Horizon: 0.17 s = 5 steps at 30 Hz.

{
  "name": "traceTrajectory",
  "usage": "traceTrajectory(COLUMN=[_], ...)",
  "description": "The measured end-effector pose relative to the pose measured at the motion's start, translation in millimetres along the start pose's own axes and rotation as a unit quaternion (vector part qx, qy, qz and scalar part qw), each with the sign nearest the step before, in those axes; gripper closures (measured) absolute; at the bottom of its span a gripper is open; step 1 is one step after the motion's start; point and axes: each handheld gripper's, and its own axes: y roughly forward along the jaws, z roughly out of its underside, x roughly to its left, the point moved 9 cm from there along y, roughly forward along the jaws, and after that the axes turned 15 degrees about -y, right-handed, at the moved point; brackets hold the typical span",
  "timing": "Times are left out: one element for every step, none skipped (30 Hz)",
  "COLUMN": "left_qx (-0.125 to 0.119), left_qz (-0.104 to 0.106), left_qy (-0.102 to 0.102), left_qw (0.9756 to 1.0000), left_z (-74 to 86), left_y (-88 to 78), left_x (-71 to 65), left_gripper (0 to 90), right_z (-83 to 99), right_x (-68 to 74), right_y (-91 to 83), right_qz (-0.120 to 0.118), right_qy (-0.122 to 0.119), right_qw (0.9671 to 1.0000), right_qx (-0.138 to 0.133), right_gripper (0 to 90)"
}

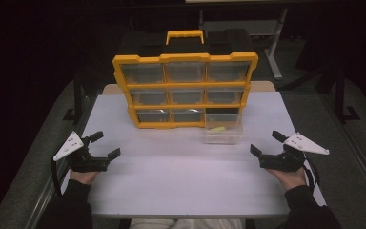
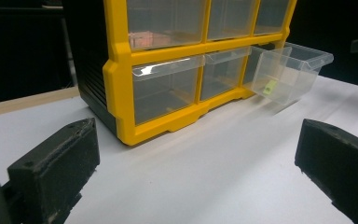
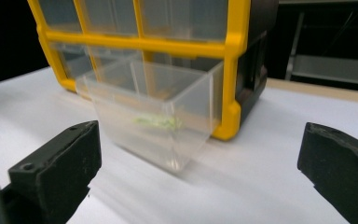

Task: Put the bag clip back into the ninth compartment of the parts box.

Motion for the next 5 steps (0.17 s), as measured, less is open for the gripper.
traceTrajectory(left_qx=[0.0,0.0,-0.001,-0.002,-0.002], left_qz=[0.0,0.0,0.0,0.001,0.001], left_qy=[0.0,0.0,0.0,0.0,0.0], left_qw=[1.0,1.0,1.0,1.0,1.0], left_z=[-0.1,-0.2,-0.3,-0.5,-0.6], left_y=[0.0,0.0,0.0,0.0,-0.1], left_x=[-0.1,-0.2,-0.3,-0.3,-0.1], left_gripper=[0.0,0.0,0.0,0.0,0.0], right_z=[2.2,4.1,5.8,7.6,9.0], right_x=[0.3,0.2,0.6,0.9,1.0], right_y=[0.7,1.6,2.7,3.7,4.4], right_qz=[-0.001,-0.001,-0.001,-0.002,-0.003], right_qy=[0.0,0.0,0.002,0.003,0.003], right_qw=[1.0,1.0,0.9999,0.9998,0.9997], right_qx=[0.005,0.01,0.013,0.018,0.022], right_gripper=[0.0,0.0,0.0,0.0,0.0])
